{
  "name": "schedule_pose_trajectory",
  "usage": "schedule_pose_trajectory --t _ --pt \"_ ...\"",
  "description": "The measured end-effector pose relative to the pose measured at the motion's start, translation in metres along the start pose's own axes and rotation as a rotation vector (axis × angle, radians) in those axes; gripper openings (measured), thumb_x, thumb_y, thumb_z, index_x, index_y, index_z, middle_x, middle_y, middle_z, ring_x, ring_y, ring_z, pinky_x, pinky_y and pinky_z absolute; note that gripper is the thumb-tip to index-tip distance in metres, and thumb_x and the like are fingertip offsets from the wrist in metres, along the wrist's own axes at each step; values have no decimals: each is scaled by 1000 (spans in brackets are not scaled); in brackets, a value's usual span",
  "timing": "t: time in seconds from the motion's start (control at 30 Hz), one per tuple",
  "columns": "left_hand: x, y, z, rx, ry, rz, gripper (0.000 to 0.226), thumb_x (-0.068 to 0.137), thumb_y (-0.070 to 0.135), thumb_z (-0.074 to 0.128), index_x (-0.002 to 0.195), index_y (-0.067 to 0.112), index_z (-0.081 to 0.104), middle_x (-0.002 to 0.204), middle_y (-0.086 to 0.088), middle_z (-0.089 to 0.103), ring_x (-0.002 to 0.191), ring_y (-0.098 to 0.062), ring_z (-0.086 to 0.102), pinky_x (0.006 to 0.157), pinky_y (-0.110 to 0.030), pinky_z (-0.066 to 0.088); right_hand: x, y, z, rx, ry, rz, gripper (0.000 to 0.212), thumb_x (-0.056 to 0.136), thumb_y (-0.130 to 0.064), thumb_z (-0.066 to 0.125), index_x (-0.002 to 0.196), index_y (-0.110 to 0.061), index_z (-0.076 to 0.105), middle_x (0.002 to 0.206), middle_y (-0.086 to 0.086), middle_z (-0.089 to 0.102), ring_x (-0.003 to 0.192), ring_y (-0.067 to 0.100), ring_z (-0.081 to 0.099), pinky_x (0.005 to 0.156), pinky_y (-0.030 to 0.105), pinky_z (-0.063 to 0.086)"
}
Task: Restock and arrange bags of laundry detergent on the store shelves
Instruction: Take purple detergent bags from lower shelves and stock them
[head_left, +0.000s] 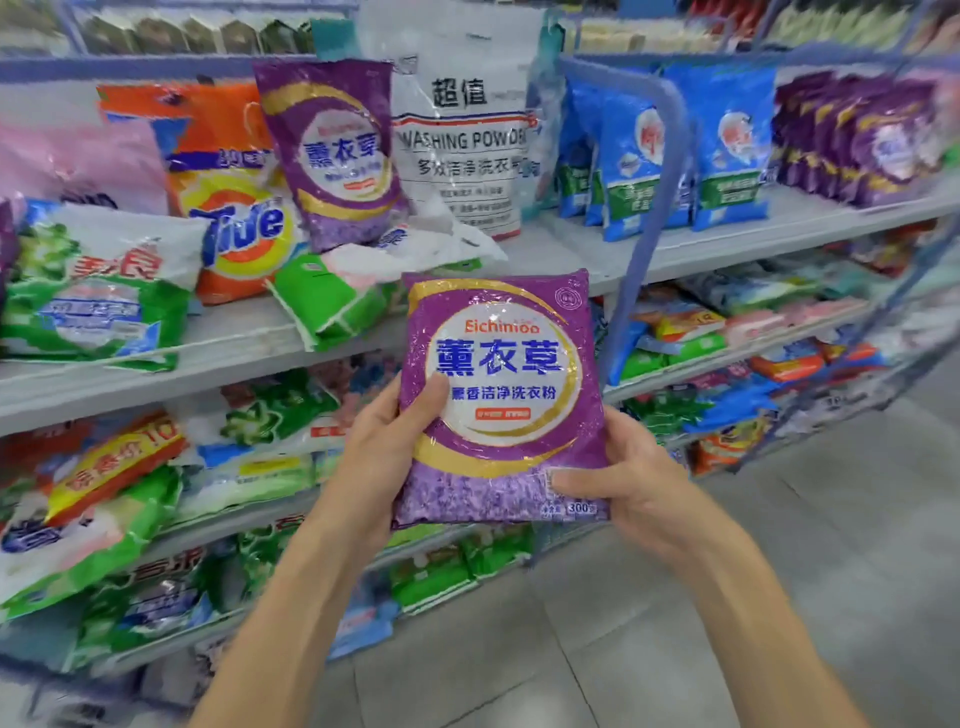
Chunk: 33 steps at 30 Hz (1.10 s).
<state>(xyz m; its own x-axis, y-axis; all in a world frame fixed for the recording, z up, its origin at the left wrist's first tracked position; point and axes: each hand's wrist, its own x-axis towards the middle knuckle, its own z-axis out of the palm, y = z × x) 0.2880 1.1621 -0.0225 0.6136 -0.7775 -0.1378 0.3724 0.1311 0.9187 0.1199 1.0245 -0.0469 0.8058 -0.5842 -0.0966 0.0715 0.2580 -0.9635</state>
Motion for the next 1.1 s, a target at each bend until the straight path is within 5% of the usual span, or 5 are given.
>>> schedule_pose_trajectory --t 0.4,0.5,0.63,0.87,1.1 --pt "80 -48 191 20 -272 -89 33 93 25 63 124 17 66 112 -8 77 98 -26 76 76 -35 63 -24 -55 -173 23 284 -123 55 73 -1 75 127 -1 64 123 16 72 115 29 69 95 32 57" --pt "111 -60 234 33 -325 -97 30 94 22 63 125 19 66 113 -8 77 100 -27 75 81 -38 63 -12 -74 -212 54 381 -95 39 84 -20 78 121 -8 68 117 11 76 109 27 72 101 44 55" --pt "160 -76 294 42 -396 -98 32 96 18 62 127 22 64 115 -6 76 103 -27 75 84 -41 63 17 -104 -272 157 482 -86 42 88 -40 61 119 -13 71 114 9 77 102 24 75 88 39 62" --pt "253 -94 415 24 -472 -157 36 84 26 67 120 20 70 114 -9 77 99 -26 76 81 -39 63 64 -158 -384 317 626 -117 30 99 -30 56 109 -10 76 105 13 78 90 25 77 74 38 65" --pt "307 -120 525 30 -568 -246 24 97 32 60 119 26 68 110 -7 78 95 -26 77 70 -40 64 76 -190 -495 341 702 -125 34 102 -34 55 120 -12 73 114 13 76 103 29 75 86 44 62"
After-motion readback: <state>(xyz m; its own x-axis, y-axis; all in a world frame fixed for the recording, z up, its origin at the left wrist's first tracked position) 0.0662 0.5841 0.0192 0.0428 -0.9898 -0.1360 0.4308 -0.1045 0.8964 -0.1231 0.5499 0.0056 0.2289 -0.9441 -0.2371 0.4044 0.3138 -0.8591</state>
